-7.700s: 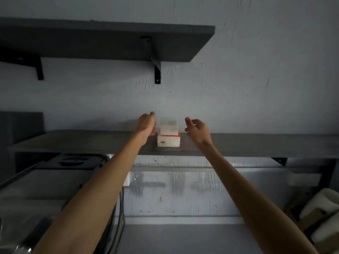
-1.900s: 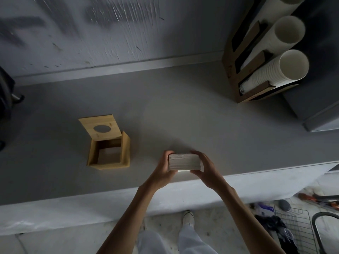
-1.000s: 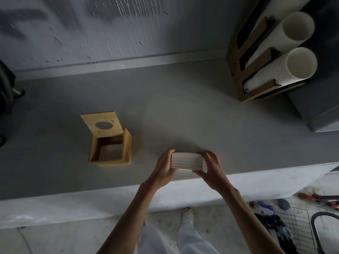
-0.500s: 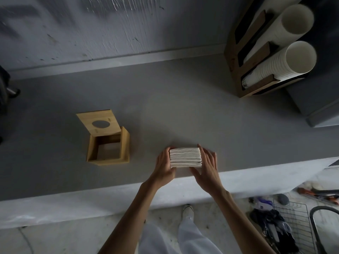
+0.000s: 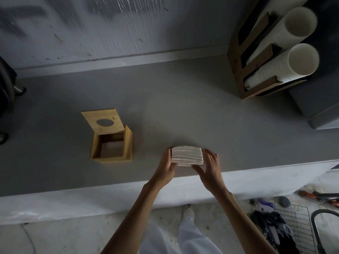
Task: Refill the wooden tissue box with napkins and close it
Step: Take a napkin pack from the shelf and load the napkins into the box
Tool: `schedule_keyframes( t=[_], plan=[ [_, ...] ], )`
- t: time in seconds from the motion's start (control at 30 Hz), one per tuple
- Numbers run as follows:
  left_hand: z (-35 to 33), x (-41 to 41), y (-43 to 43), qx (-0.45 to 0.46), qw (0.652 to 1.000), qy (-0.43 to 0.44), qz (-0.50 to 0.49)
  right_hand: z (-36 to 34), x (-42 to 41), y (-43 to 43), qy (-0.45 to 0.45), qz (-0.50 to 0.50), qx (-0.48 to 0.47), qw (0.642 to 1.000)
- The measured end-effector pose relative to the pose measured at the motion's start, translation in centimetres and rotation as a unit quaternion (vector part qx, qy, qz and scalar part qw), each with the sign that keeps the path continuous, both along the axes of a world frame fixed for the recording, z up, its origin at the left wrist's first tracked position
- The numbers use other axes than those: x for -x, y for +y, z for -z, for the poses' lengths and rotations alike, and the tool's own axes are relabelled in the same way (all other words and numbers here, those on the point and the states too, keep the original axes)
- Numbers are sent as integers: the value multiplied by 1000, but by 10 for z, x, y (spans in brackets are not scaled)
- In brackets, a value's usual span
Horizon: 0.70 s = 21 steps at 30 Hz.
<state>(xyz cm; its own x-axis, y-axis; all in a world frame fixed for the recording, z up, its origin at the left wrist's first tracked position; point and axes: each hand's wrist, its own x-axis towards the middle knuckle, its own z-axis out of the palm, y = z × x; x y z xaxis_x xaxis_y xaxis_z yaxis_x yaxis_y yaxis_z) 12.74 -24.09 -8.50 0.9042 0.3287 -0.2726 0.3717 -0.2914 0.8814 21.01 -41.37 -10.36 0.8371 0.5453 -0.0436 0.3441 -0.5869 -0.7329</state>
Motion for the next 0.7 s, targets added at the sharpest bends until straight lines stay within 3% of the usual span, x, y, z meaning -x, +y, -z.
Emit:
schedule_keyframes(
  t=[0.23, 0.4, 0.57, 0.7],
  plan=[
    [-33, 18, 11, 130, 986, -3, -104, -36, 13, 10, 155, 51, -120, 979],
    [-80, 47, 44, 76, 983, -18, -167, -77, 34, 55, 175, 42, -165, 970],
    [-128, 76, 112, 36, 979, -28, -199, -121, 65, 138, 136, 28, -163, 977],
    [-136, 88, 172, 11, 966, 49, -252, -137, 90, 208, 133, 56, -110, 983]
  ],
)
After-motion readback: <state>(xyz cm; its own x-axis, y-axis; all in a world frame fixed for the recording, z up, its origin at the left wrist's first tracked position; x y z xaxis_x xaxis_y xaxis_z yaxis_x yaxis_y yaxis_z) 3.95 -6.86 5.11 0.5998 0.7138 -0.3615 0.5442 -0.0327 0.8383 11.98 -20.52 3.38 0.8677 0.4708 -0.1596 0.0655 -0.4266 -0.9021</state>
